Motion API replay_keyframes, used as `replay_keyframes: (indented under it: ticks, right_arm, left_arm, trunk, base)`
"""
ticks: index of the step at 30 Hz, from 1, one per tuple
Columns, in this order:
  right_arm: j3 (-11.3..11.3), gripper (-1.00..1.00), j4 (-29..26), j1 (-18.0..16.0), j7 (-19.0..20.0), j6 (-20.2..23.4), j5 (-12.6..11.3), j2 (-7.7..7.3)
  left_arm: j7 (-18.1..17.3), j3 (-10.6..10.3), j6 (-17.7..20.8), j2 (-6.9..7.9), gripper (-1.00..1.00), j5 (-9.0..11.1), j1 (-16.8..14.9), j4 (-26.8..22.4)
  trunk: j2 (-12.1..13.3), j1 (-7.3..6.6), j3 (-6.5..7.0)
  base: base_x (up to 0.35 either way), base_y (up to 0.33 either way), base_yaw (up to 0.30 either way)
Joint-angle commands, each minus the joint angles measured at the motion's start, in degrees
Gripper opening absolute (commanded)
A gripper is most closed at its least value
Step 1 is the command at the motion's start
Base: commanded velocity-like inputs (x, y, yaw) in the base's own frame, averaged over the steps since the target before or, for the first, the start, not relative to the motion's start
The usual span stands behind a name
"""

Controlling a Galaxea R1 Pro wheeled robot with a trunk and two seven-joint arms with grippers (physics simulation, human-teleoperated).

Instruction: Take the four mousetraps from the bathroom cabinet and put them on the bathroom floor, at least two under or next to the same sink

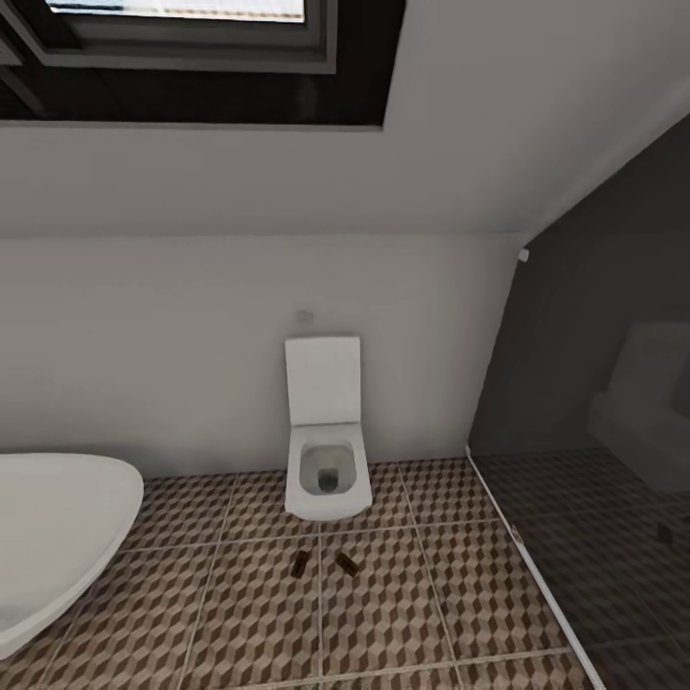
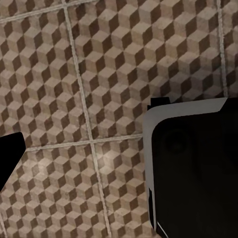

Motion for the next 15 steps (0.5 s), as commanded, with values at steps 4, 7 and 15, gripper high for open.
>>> replay_keyframes:
  ticks: [4,7,15]
  right_arm:
    - [0.38,1.0,0.05,-0.05,0.27,-0.18,-0.61,-0.02]
    - [0.38,1.0,0.05,-0.05,0.27,-0.17,-0.63,0.01]
    - [0.41,1.0,0.07,-0.05,0.27,-0.18,-0.64,0.13]
  left_arm:
    - [0.08,-0.38,-0.11,-0.02,1.0,0.17,-0.03,0.04]
    - [0.08,-0.38,-0.11,-0.02,1.0,0.17,-0.03,0.04]
    - [0.08,-0.38,-0.18,-0.01,1.0,0.17,-0.03,0.04]
  trunk:
    - [-0.12,0.03,-0.49]
    - [-0.12,0.03,-0.77]
    - [-0.12,0.03,-1.4]
  base:
    - [0.0,0.0,0.0]
    - [0.0,0.0,0.0]
    - [0.0,0.0,0.0]
